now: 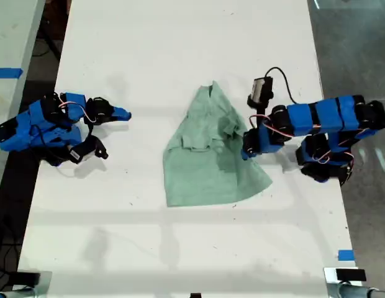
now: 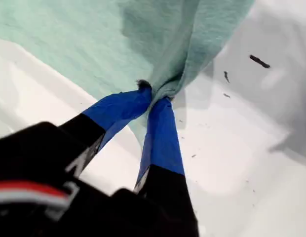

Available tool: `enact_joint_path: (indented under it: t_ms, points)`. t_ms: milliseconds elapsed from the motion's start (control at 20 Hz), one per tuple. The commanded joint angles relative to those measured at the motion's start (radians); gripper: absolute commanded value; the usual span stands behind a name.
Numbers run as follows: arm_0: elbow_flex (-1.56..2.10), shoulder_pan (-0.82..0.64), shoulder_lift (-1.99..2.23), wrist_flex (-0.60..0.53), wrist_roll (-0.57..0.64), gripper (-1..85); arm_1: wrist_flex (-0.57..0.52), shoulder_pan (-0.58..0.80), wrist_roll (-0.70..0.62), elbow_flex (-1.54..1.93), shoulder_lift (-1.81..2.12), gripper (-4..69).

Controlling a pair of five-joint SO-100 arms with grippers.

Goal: Fold t shirt

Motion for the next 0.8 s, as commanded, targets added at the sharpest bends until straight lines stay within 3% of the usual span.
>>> enact_joint_path:
  t_ms: [0,200,450,500,550,600,750]
  points:
    - [-0.011,0.008,0.008,0.006,-0.020,0.0,-0.132,-0.015,-0.077,-0.084,-0.058,0.8]
    - [-0.011,0.008,0.008,0.008,-0.020,0.0,-0.327,-0.035,-0.172,-0.152,-0.244,0.8]
    - [-0.011,0.008,0.008,0.008,-0.020,0.0,-0.383,-0.043,-0.225,-0.325,-0.502,0.8]
    - [-0.011,0.009,0.008,0.008,-0.020,0.0,-0.376,-0.046,-0.227,-0.360,-0.538,3.2]
    - [-0.011,0.009,0.008,0.008,-0.020,0.0,-0.364,-0.052,-0.230,-0.393,-0.569,17.1]
    - [-0.011,0.009,0.008,0.008,-0.020,0.0,-0.339,-0.055,-0.227,-0.425,-0.588,23.9]
    - [-0.011,0.009,0.008,0.008,-0.020,0.0,-0.255,-0.060,-0.212,-0.471,-0.561,29.4]
